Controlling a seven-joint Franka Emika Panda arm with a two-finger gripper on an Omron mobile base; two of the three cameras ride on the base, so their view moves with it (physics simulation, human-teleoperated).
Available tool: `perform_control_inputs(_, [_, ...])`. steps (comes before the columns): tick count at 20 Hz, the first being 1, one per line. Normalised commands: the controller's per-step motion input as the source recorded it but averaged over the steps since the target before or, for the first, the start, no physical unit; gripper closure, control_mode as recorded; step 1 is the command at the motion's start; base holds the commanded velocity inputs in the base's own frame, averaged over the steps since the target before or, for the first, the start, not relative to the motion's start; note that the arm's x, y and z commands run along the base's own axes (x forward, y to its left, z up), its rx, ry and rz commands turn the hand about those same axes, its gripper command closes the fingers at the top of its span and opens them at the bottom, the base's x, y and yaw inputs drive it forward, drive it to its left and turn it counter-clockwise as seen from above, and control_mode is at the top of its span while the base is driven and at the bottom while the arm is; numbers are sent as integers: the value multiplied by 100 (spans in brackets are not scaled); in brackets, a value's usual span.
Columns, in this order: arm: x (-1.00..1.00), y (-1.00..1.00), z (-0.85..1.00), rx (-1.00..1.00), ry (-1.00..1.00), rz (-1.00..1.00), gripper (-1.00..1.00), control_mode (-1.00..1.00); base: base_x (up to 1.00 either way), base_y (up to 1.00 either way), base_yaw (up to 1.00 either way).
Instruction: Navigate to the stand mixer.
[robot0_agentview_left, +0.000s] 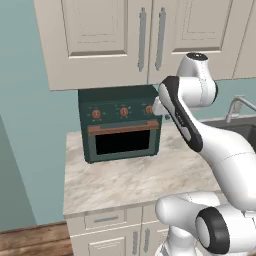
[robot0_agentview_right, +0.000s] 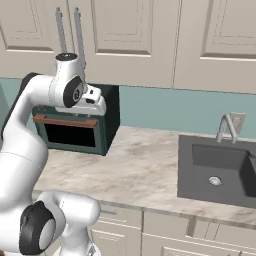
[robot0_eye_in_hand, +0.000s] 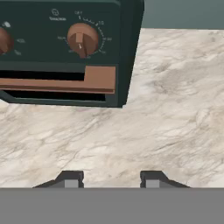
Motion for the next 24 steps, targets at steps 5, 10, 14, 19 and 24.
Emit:
perform_control_inputs(5, [0, 0, 0, 0, 0, 0, -100, 100, 0, 0, 0])
perform_control_inputs(10, [0, 0, 0, 0, 0, 0, -100, 100, -33, 0, -31])
perform_control_inputs(14, [0, 0, 0, 0, 0, 0, -100, 100, -62, 0, -66])
perform_control_inputs(19, [0, 0, 0, 0, 0, 0, -100, 100, -60, -3, -70])
perform_control_inputs(24, [0, 0, 0, 0, 0, 0, -100, 100, -20, -20, -77])
